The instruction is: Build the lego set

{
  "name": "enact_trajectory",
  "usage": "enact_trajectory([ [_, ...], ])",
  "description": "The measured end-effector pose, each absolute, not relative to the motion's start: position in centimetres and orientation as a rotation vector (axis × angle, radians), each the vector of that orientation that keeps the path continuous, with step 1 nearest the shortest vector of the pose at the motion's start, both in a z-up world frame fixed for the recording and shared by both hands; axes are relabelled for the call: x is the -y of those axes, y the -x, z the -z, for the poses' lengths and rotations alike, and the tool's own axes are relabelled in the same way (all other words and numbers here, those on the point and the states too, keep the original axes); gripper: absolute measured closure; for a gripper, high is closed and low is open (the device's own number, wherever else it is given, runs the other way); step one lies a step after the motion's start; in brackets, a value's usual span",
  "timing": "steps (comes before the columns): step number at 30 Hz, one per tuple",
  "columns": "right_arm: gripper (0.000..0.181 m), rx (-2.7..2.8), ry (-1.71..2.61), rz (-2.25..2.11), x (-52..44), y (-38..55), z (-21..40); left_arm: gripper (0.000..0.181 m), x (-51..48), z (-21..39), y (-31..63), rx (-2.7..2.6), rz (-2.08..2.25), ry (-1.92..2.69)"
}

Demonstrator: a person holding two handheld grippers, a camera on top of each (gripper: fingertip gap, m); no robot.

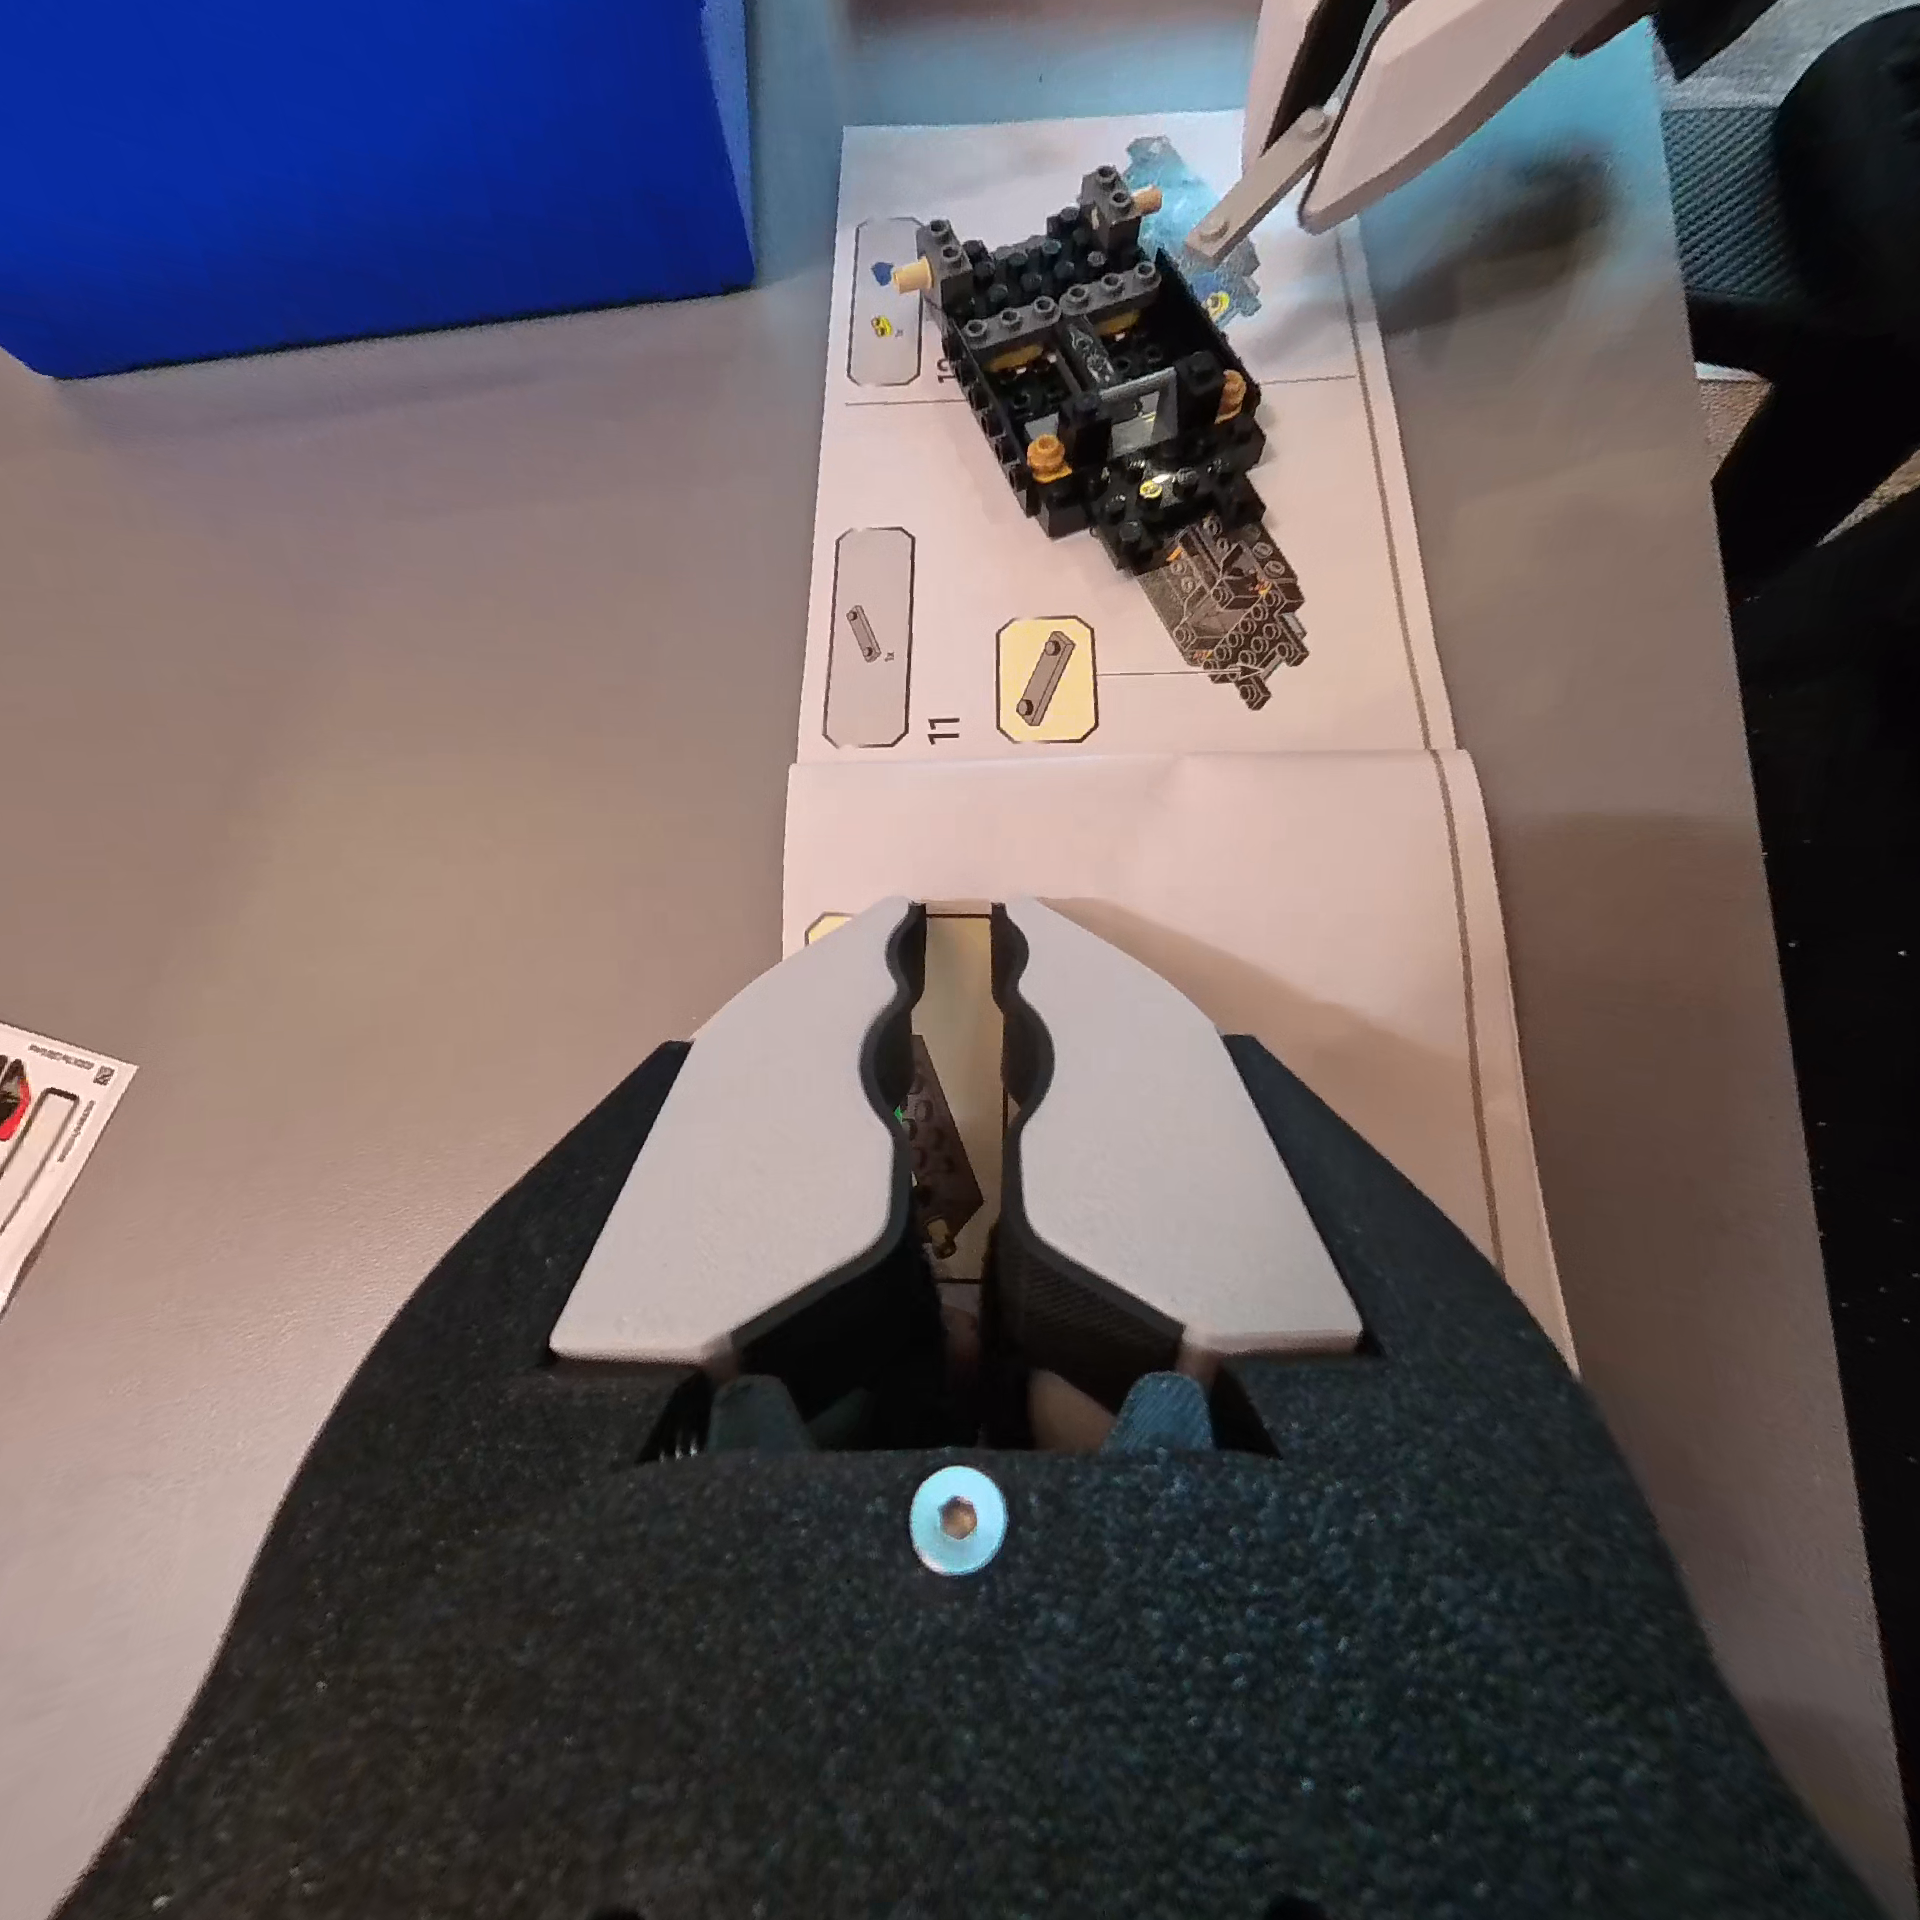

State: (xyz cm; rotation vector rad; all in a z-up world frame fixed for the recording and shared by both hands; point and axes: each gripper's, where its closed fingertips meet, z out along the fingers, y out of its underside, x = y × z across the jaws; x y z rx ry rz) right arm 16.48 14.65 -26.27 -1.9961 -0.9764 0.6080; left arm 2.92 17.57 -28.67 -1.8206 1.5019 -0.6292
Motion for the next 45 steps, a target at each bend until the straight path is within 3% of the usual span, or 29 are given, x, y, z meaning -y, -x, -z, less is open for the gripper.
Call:
enact_trajectory([
  [45,0.173,1.031,2.124,-0.637,-12.4,-13.5,28.8,0.168,-17.7,29.1,-2.9,-1.498,0.654,1.868],
])
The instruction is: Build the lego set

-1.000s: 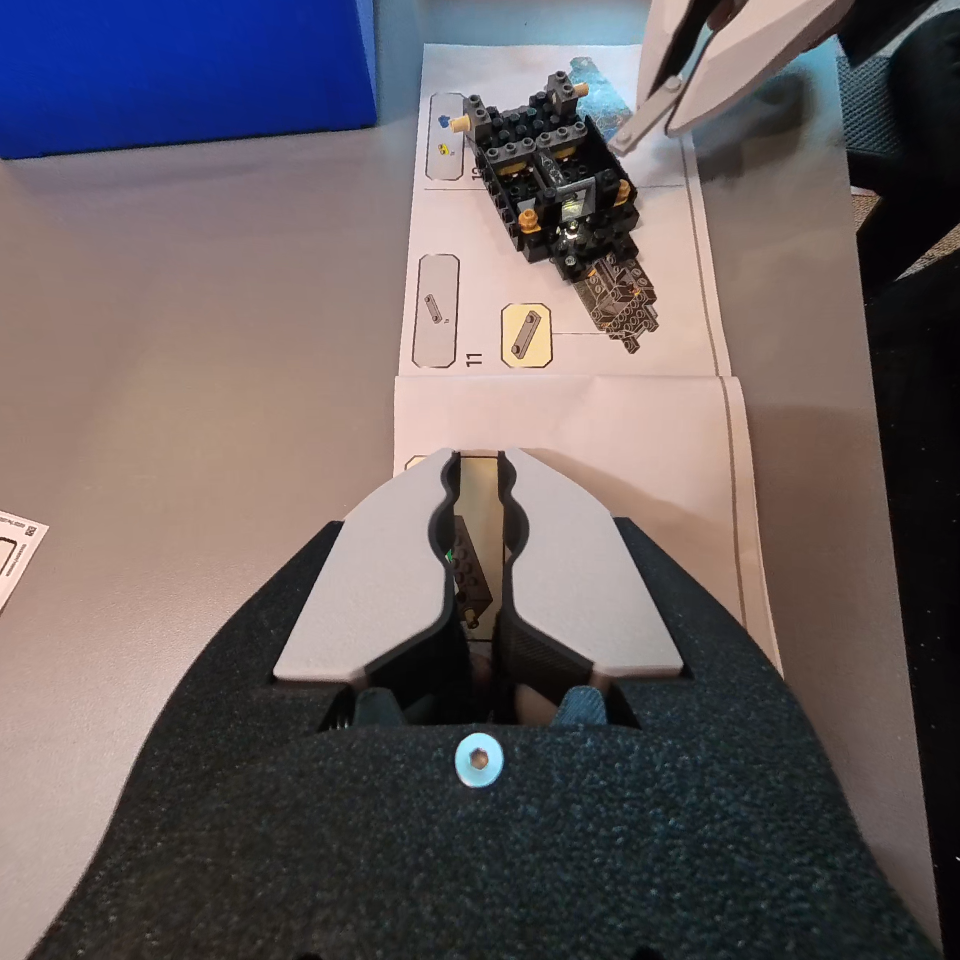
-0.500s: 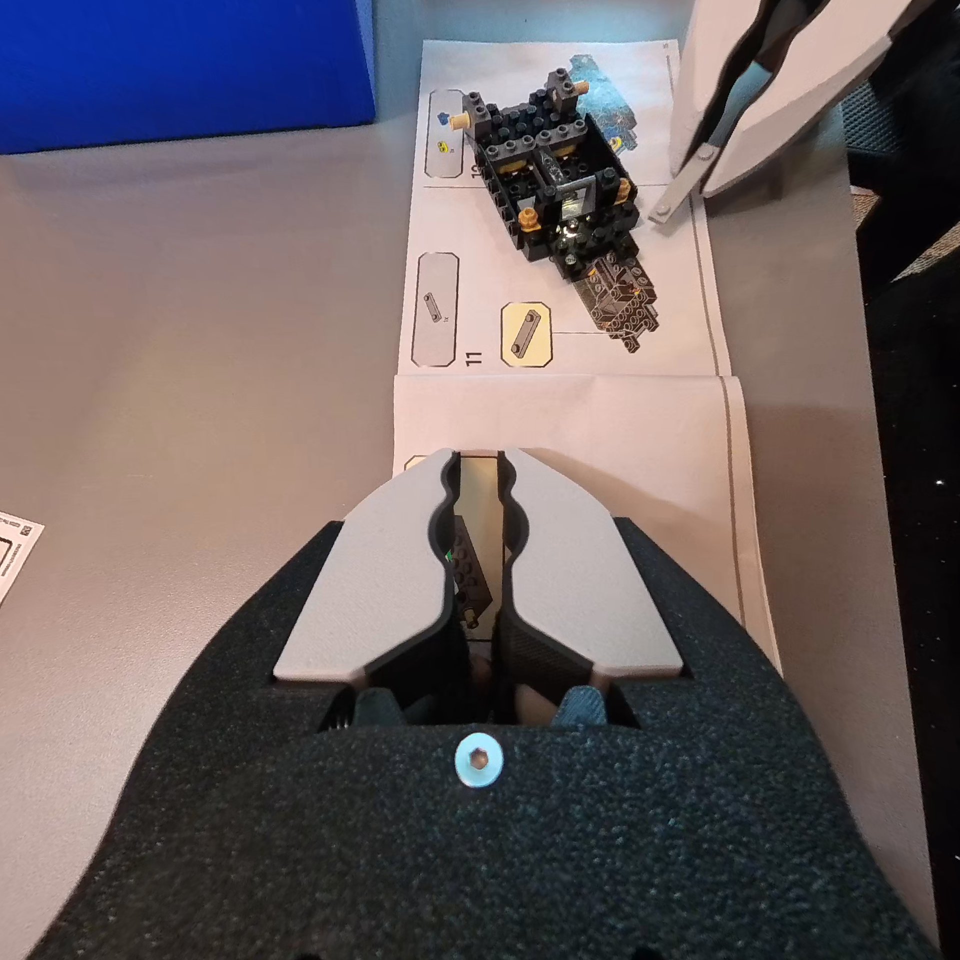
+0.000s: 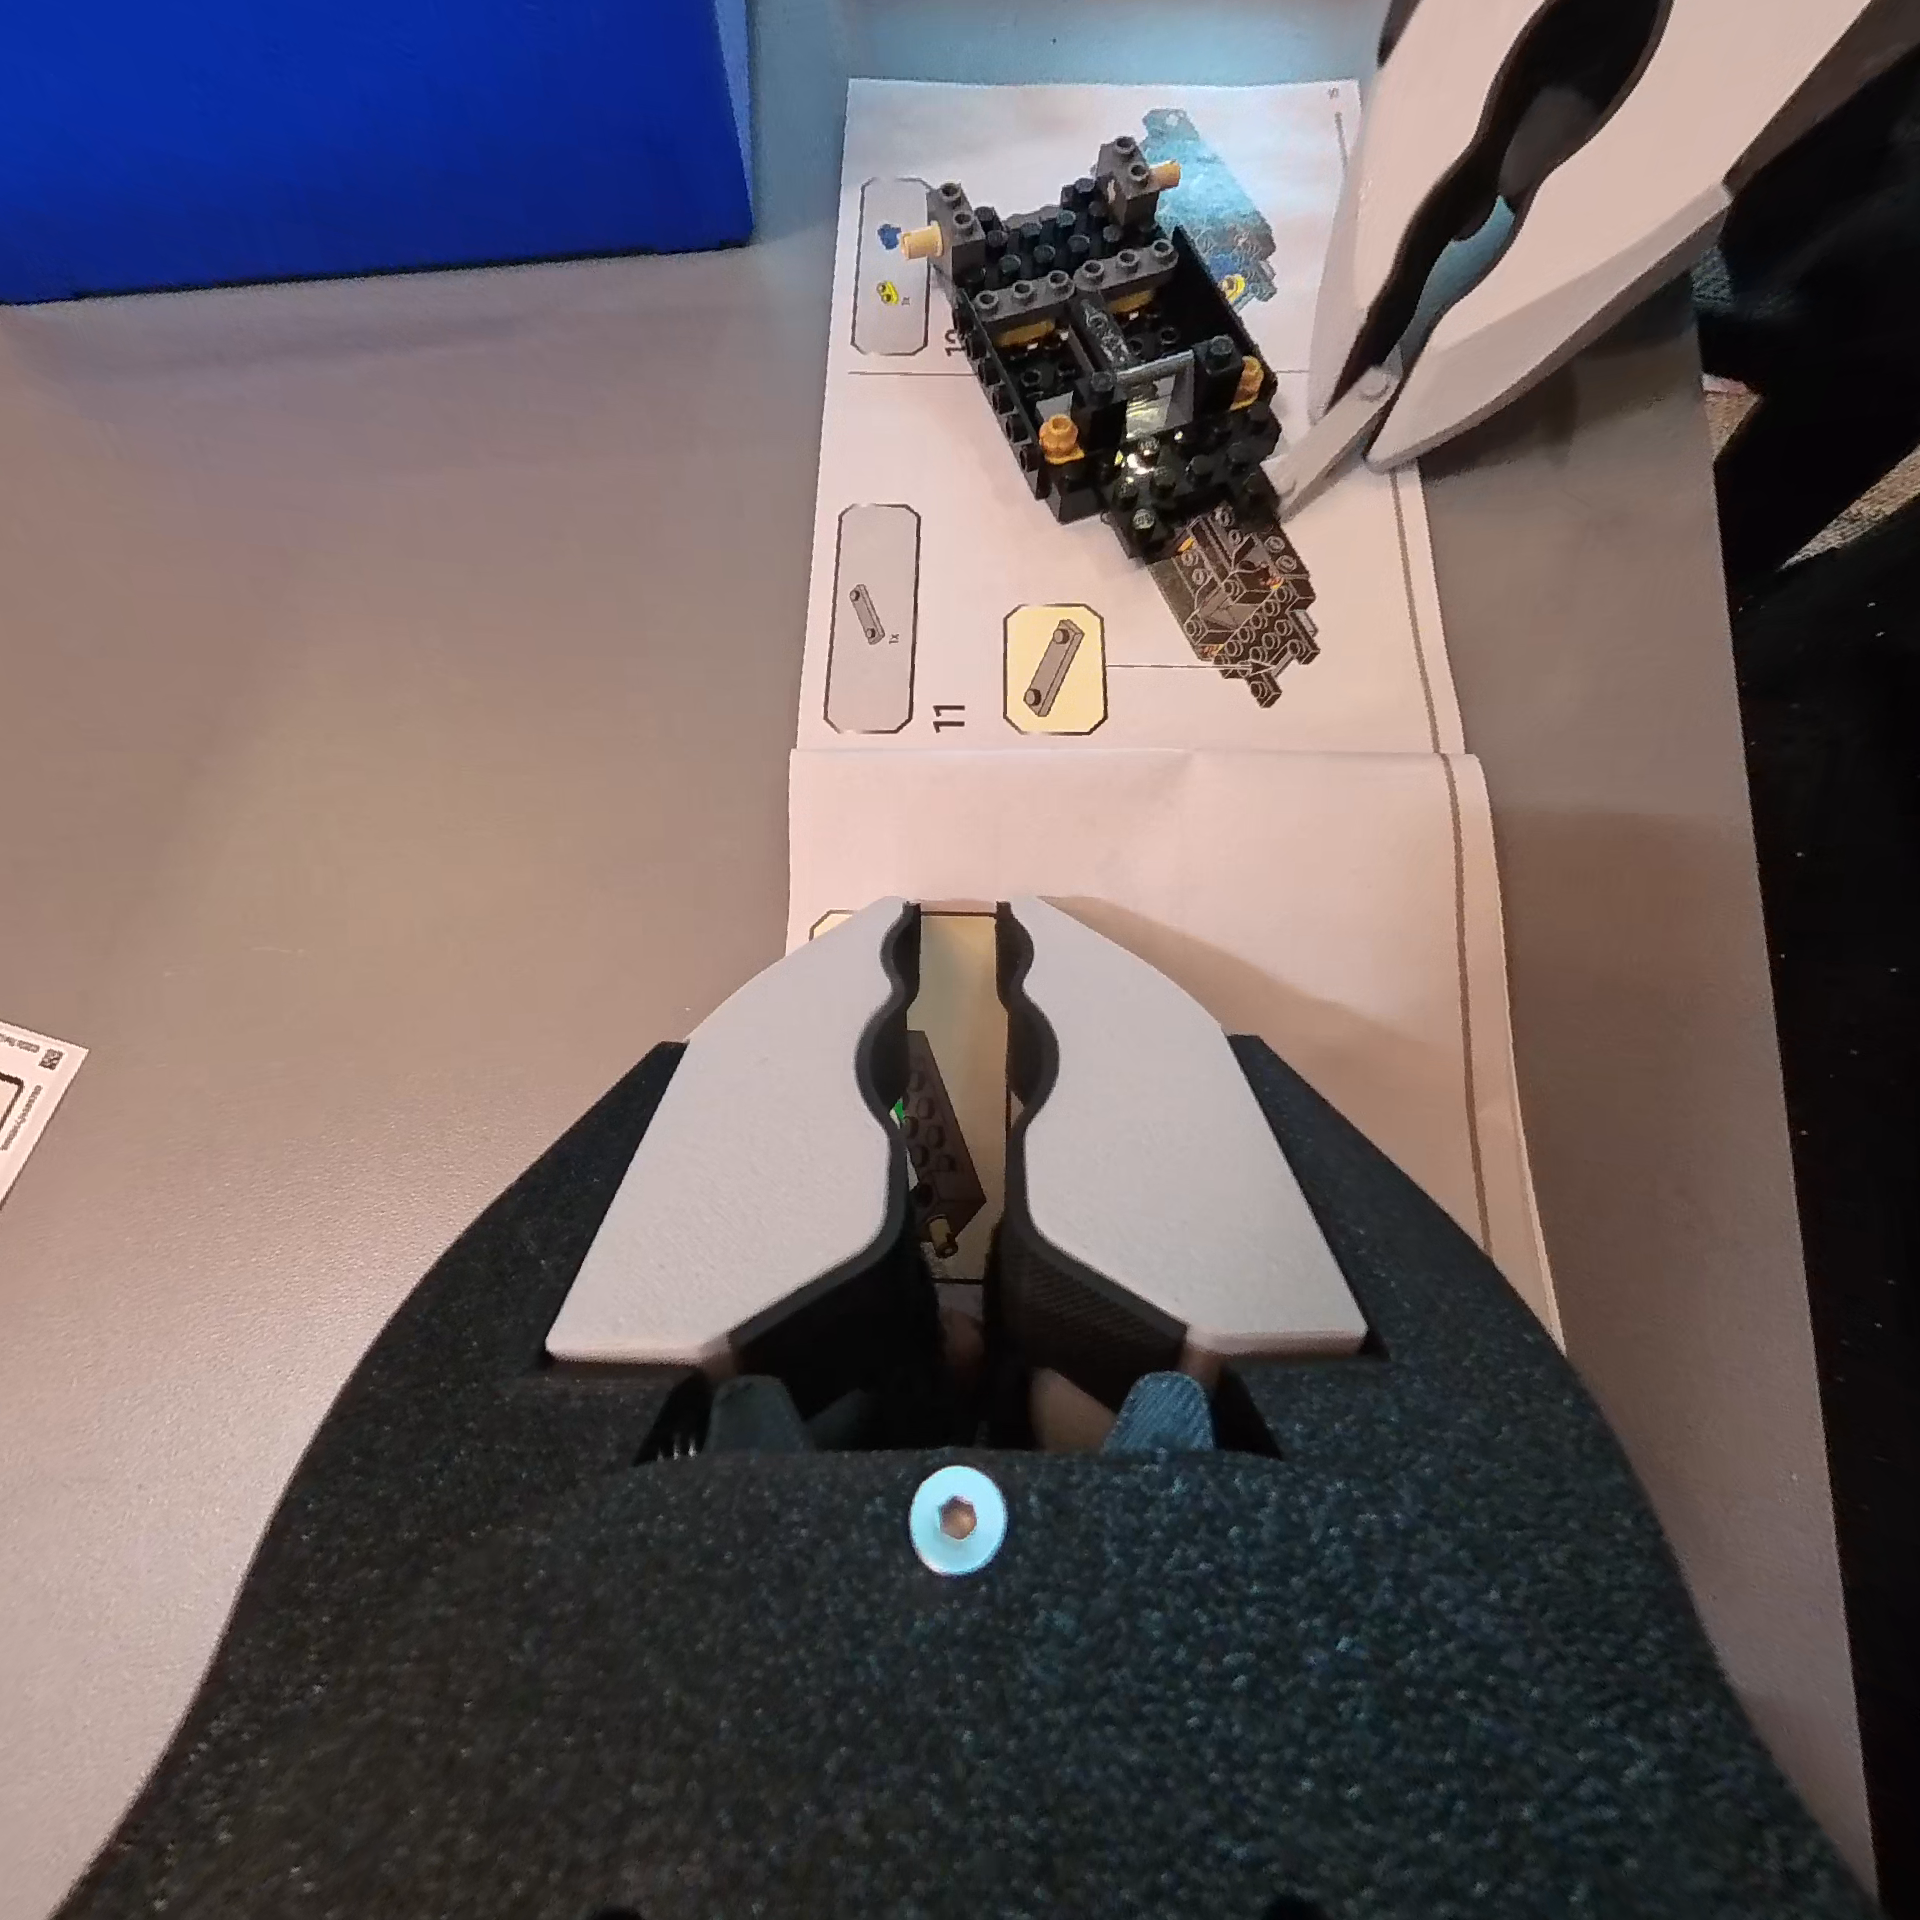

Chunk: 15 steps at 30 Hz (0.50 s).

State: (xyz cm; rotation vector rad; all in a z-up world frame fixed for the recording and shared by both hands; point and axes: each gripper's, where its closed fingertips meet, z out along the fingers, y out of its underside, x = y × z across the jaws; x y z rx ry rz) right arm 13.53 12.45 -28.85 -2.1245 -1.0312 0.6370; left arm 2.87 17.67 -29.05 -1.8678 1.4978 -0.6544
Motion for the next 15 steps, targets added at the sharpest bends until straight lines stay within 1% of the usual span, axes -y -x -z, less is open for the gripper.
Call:
enact_trajectory([
  [15,0.173,1.075,2.138,-0.559,-12.0,-11.3,28.9,0.168,-17.7,29.0,-2.9,-1.499,0.646,1.863],
])
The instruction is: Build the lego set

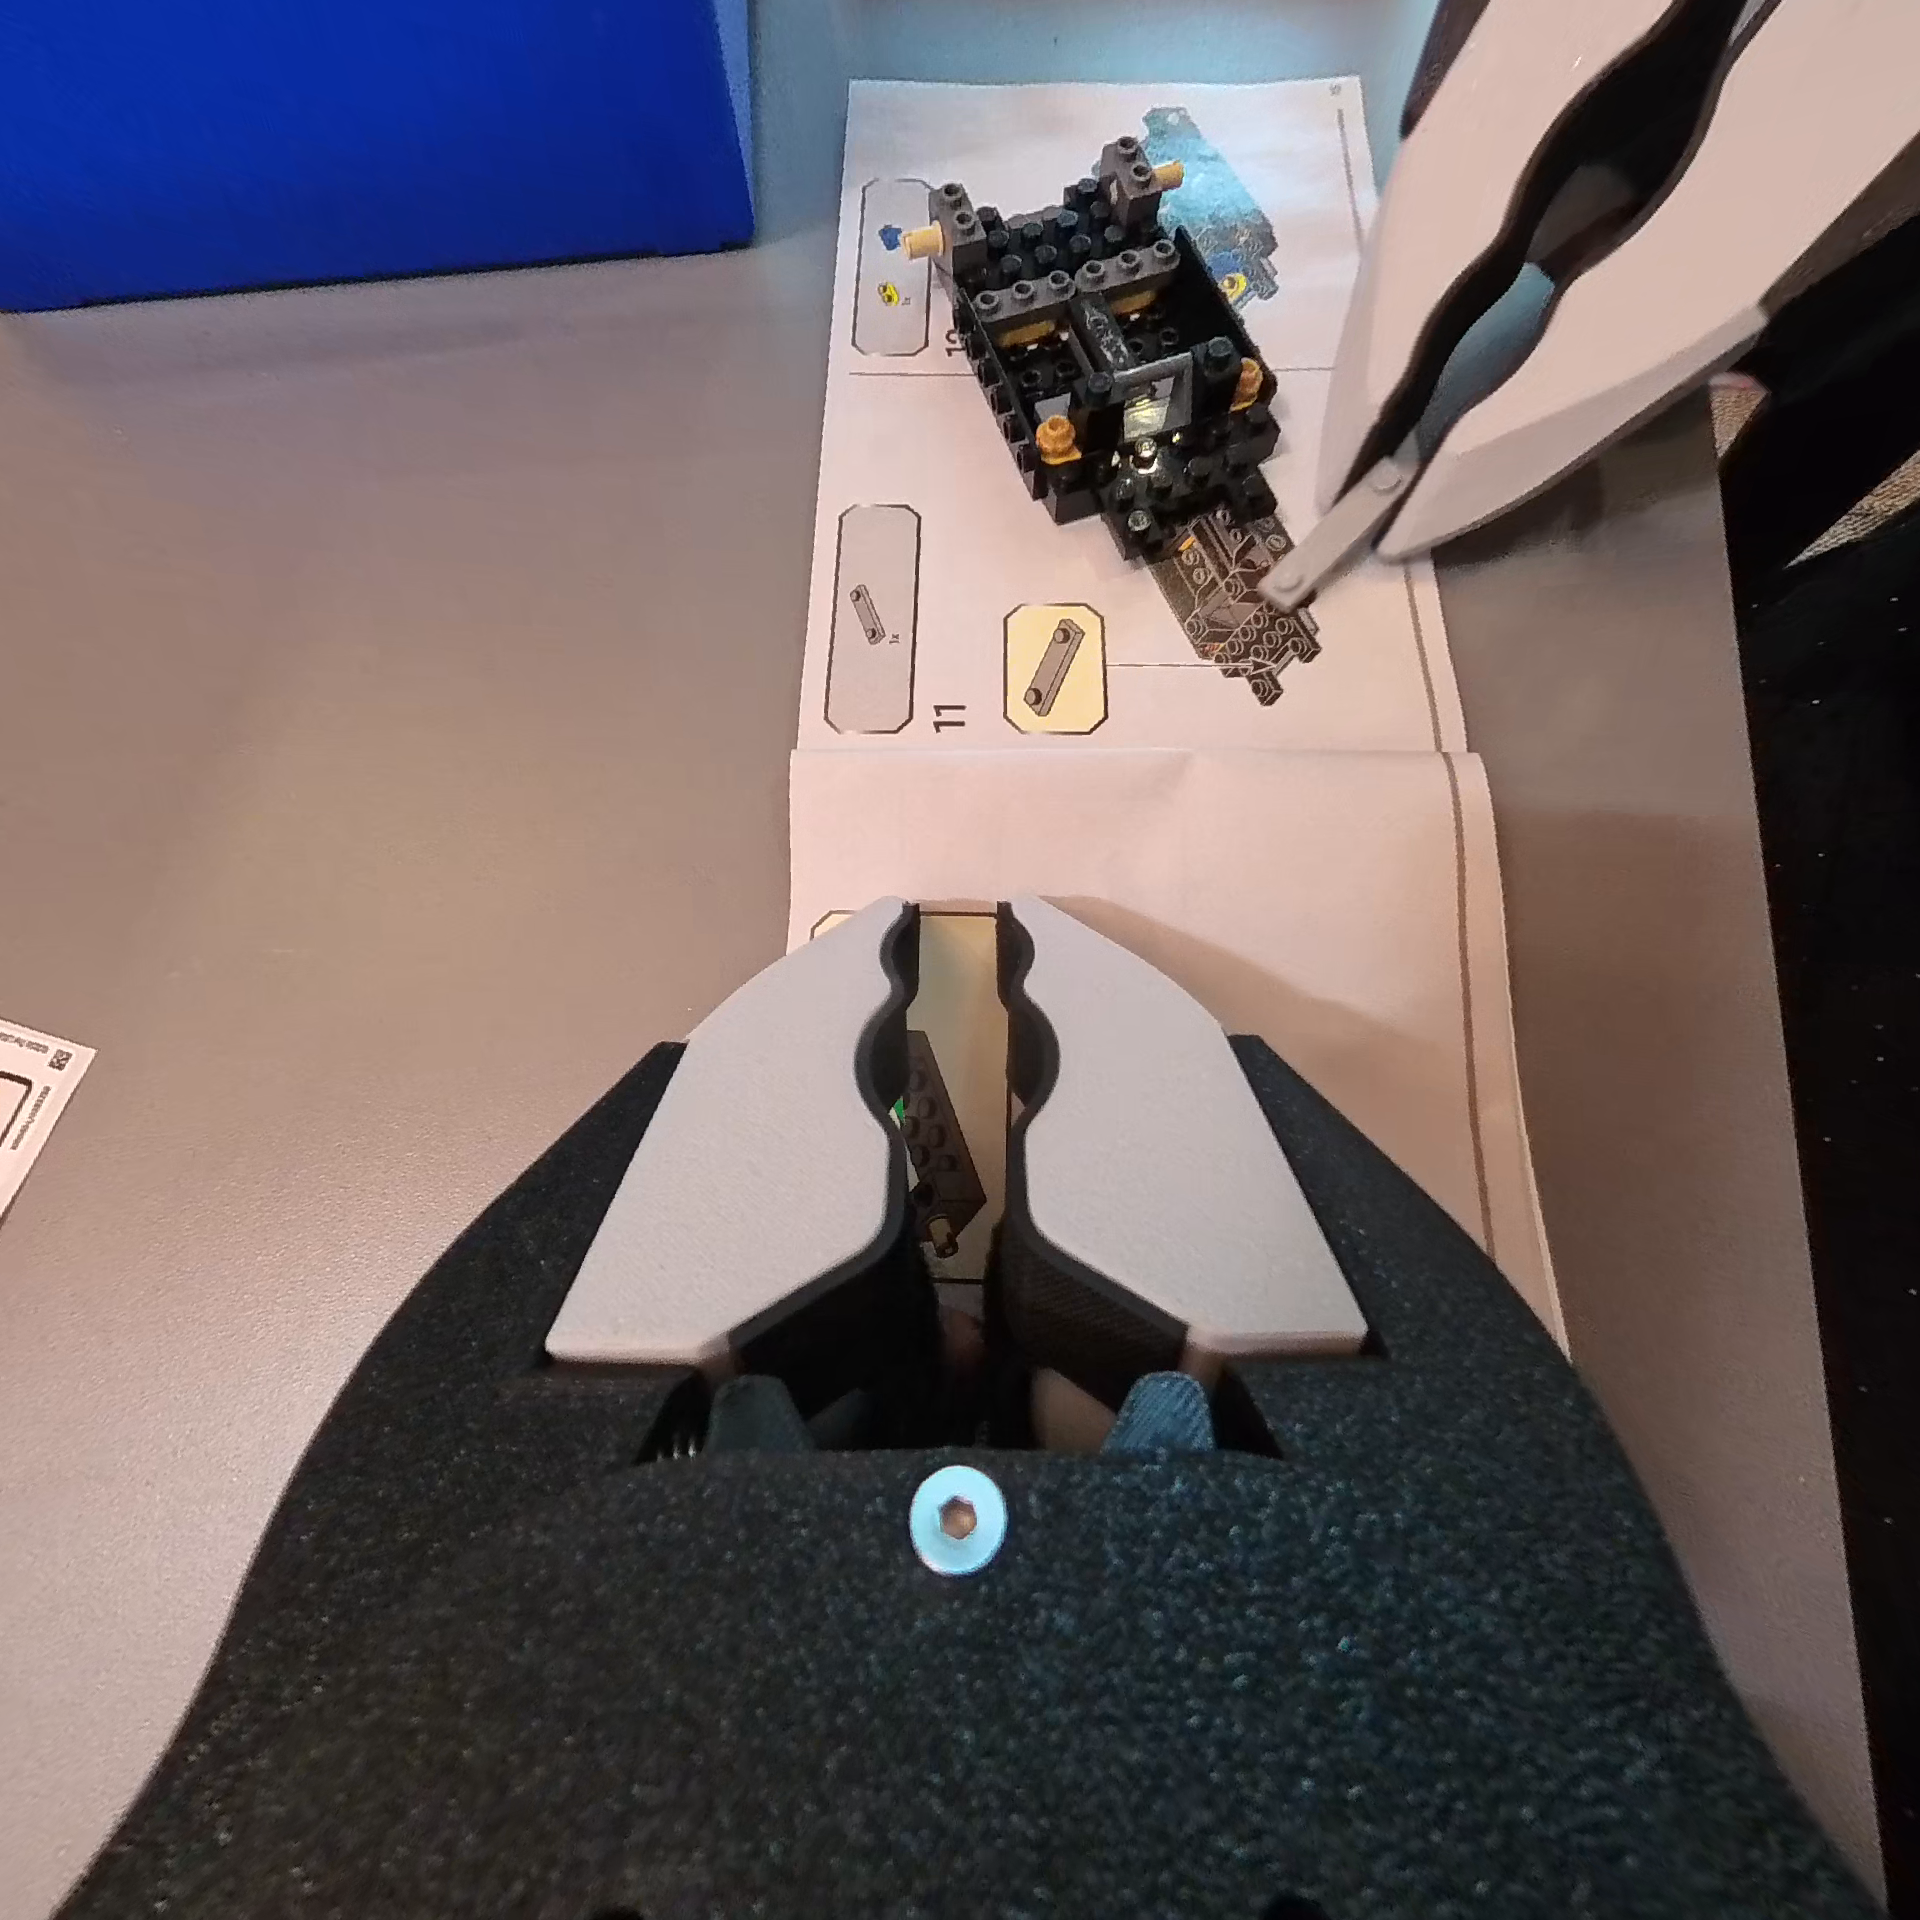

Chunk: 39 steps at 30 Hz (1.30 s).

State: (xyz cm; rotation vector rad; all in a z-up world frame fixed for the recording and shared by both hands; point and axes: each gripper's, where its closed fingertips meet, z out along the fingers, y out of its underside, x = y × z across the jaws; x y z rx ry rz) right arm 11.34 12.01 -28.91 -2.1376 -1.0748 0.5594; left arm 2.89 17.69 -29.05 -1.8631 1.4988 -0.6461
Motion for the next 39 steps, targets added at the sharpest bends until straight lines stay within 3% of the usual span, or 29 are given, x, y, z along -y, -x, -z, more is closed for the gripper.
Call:
enact_trajectory([
  [14,0.156,1.320,2.020,-0.614,-11.7,-10.4,27.1,0.167,-17.7,29.0,-2.9,-1.497,0.644,1.862],
  [18,0.122,1.874,1.727,-0.407,-13.5,-13.2,26.0,0.167,-17.7,28.9,-2.9,-1.492,0.646,1.852],
  [20,0.115,2.109,1.547,-0.324,-15.1,-14.2,25.4,0.165,-17.6,28.6,-2.9,-1.506,0.641,1.819],
  [26,0.109,2.487,1.398,-0.387,-17.1,-14.0,27.0,0.154,-15.7,26.0,-3.5,-1.525,0.663,1.737],
  [32,0.111,2.531,1.441,-0.367,-17.1,-13.7,29.2,0.134,-12.0,24.0,-5.3,-1.431,0.800,1.695],
  [34,0.123,2.530,1.474,-0.384,-16.7,-14.0,29.2,0.134,-11.4,24.1,-5.8,-1.409,0.800,1.707],
  [39,0.123,2.502,1.433,-0.377,-16.0,-14.1,28.8,0.137,-10.1,24.9,-6.2,-1.400,0.790,1.747],
])
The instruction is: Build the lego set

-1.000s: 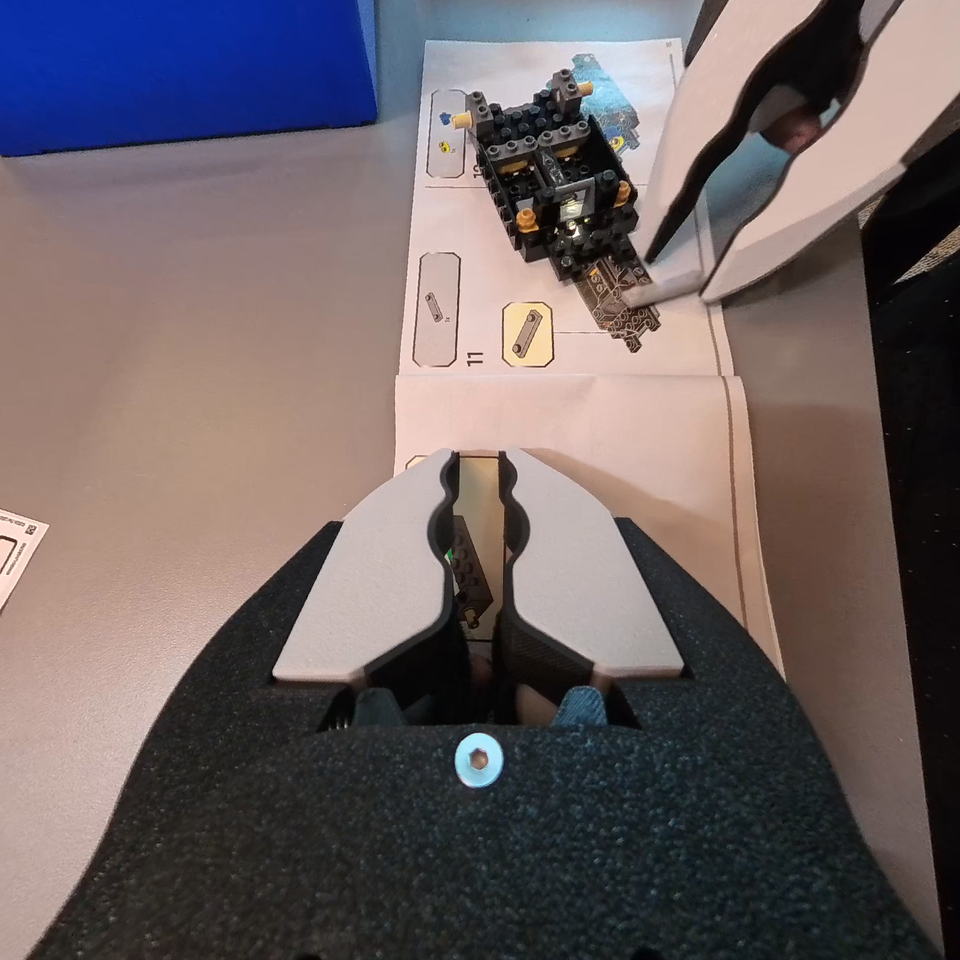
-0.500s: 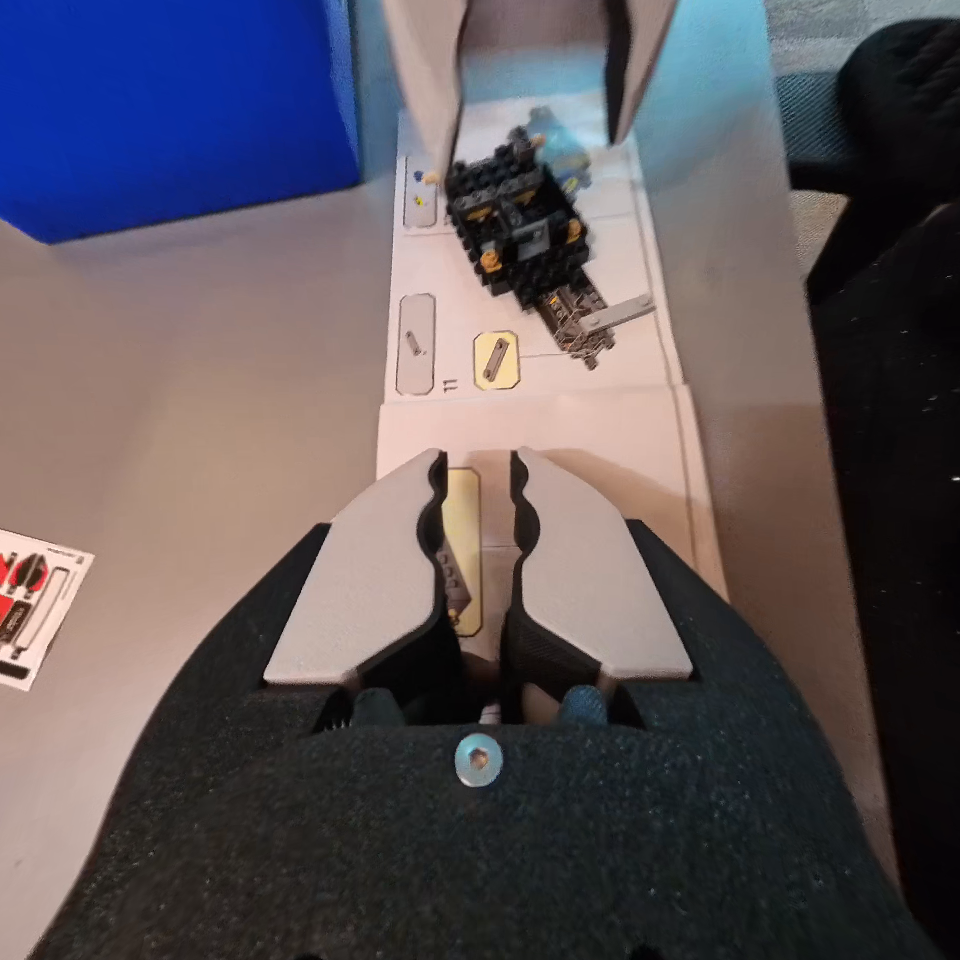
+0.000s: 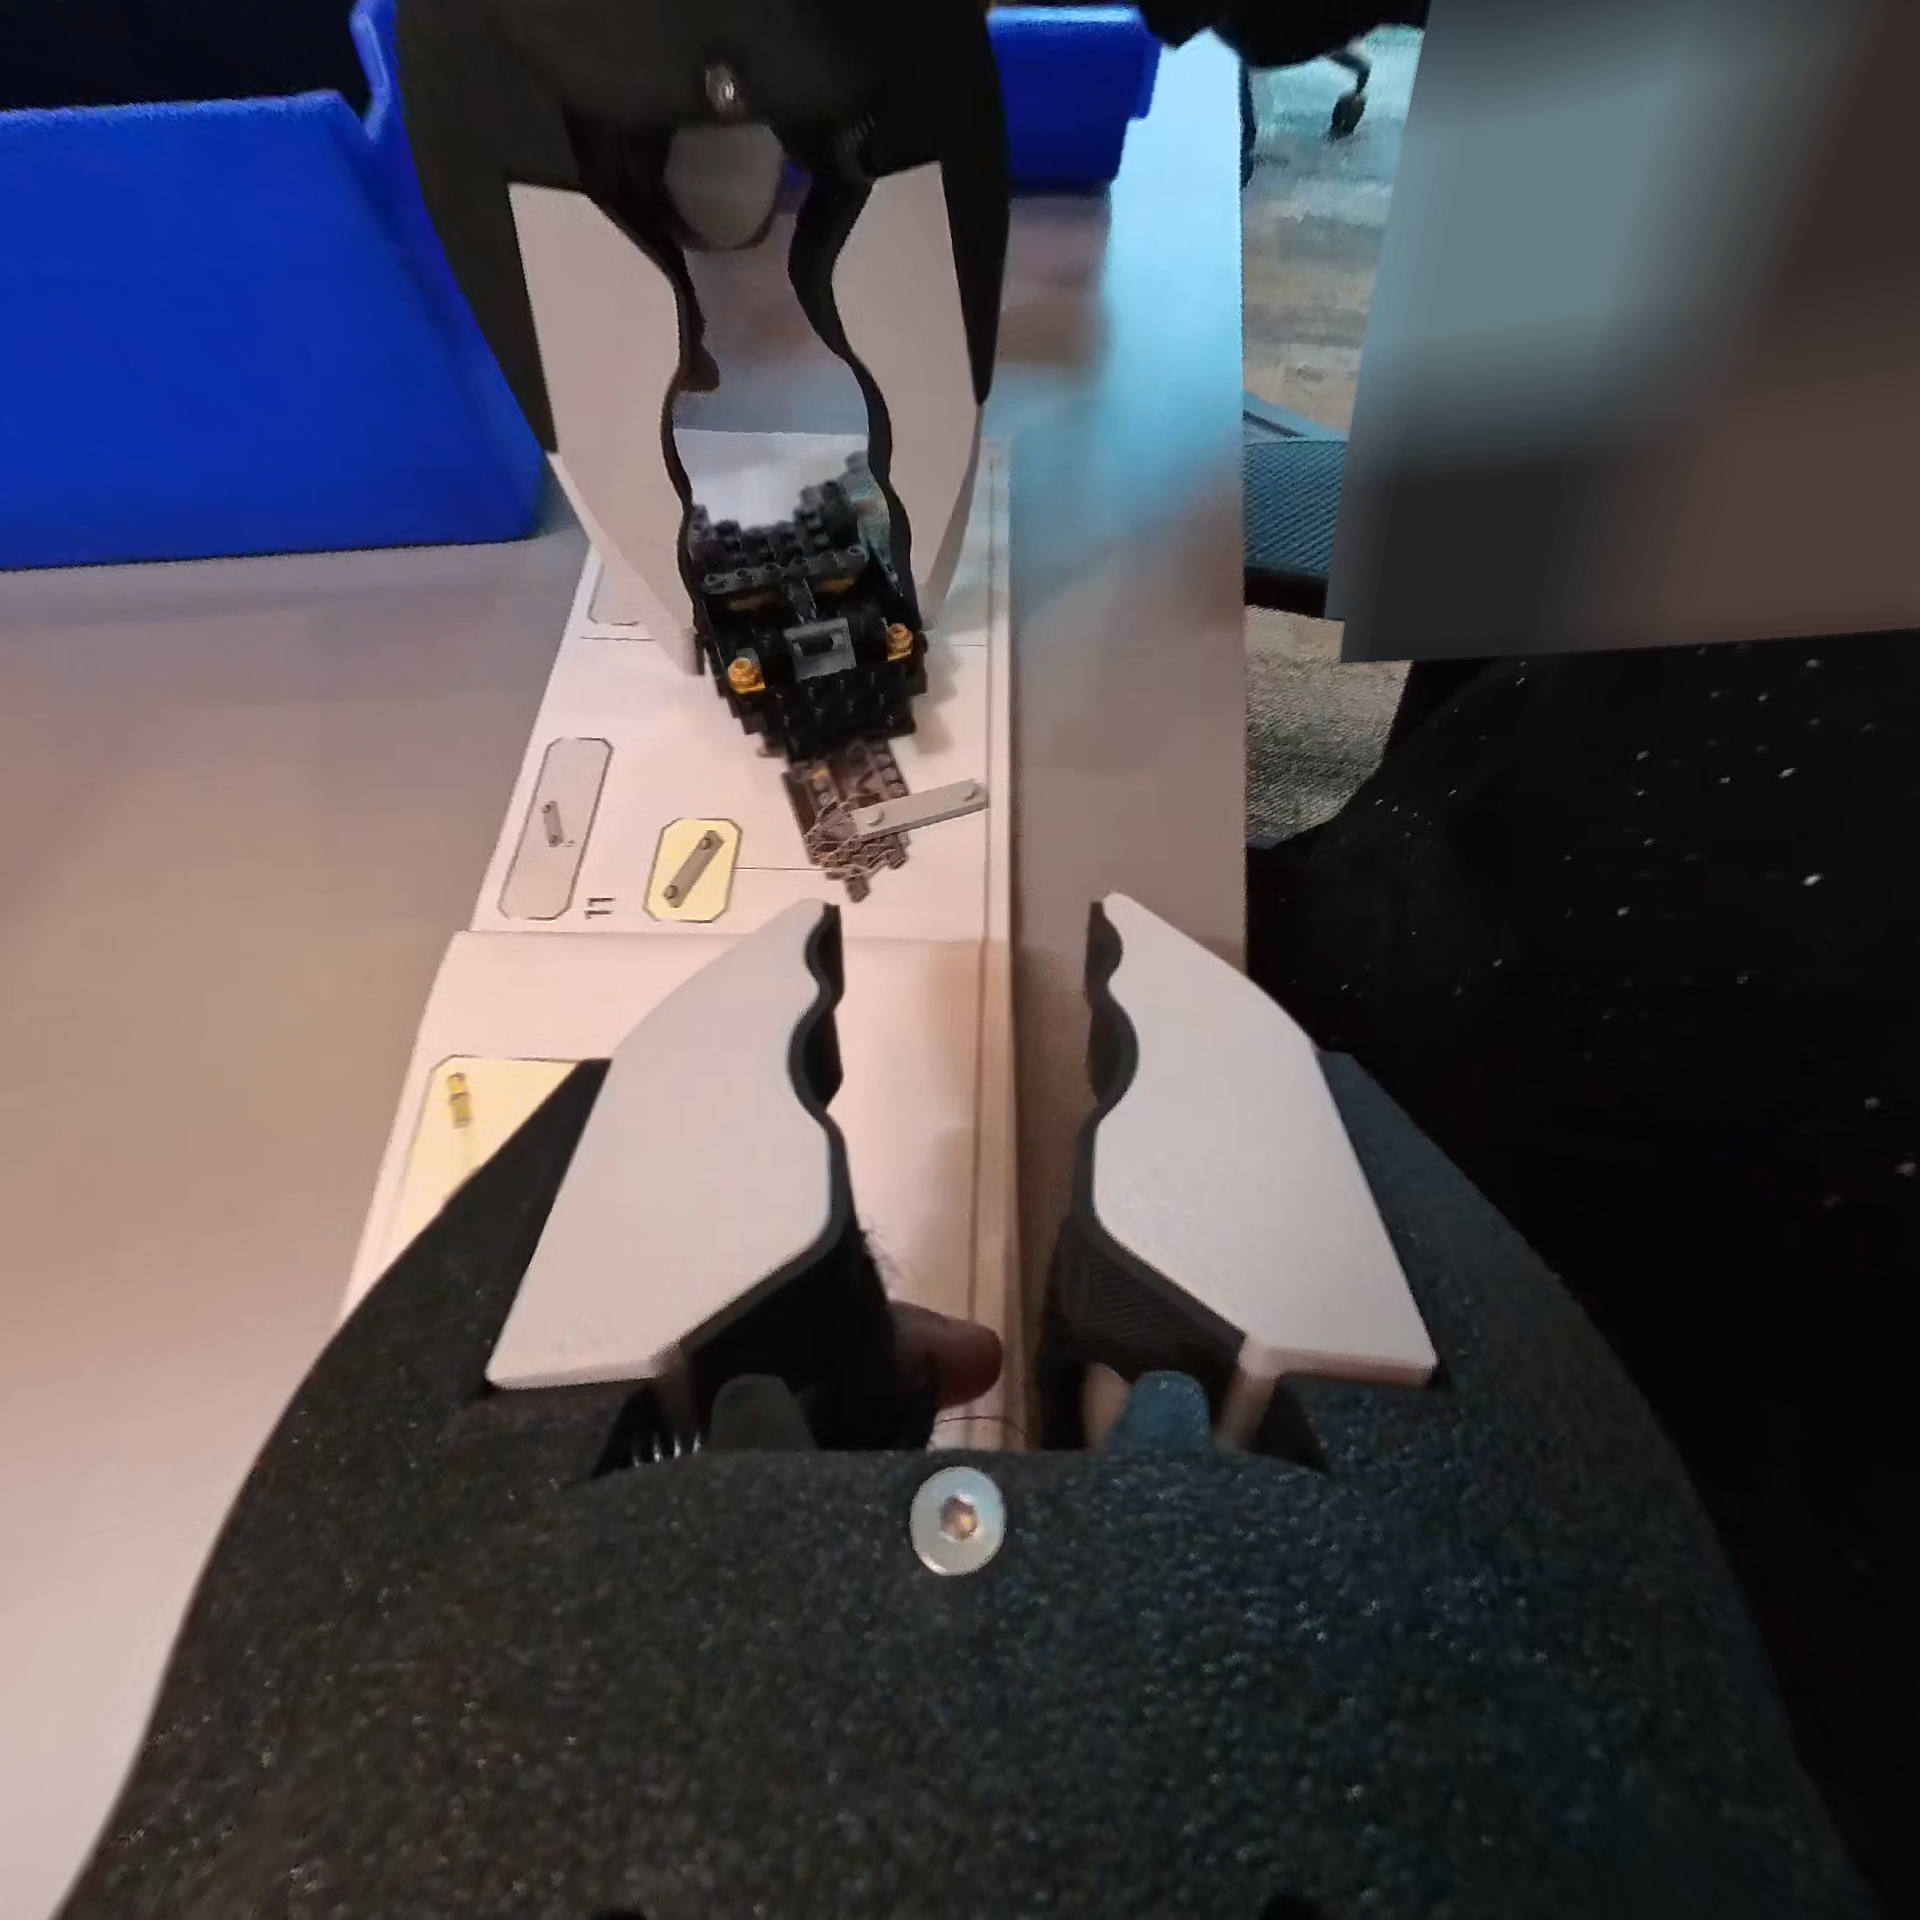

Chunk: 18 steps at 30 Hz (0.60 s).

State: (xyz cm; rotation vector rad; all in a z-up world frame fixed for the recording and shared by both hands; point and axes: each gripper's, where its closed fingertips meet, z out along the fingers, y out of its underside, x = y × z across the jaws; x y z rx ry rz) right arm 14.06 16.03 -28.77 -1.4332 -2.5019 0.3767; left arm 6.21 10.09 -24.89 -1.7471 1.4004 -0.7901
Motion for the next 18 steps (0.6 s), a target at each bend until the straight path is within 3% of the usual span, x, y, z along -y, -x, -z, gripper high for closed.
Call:
enact_trajectory([
  [5,0.124,2.513,1.429,-0.424,-14.2,-13.3,28.4,0.151,-9.6,25.2,-6.8,-1.301,0.882,1.821],
  [18,0.123,2.550,1.471,-0.381,-13.8,-13.1,29.1,0.151,-9.9,26.2,-6.0,-1.311,0.839,1.848],
])
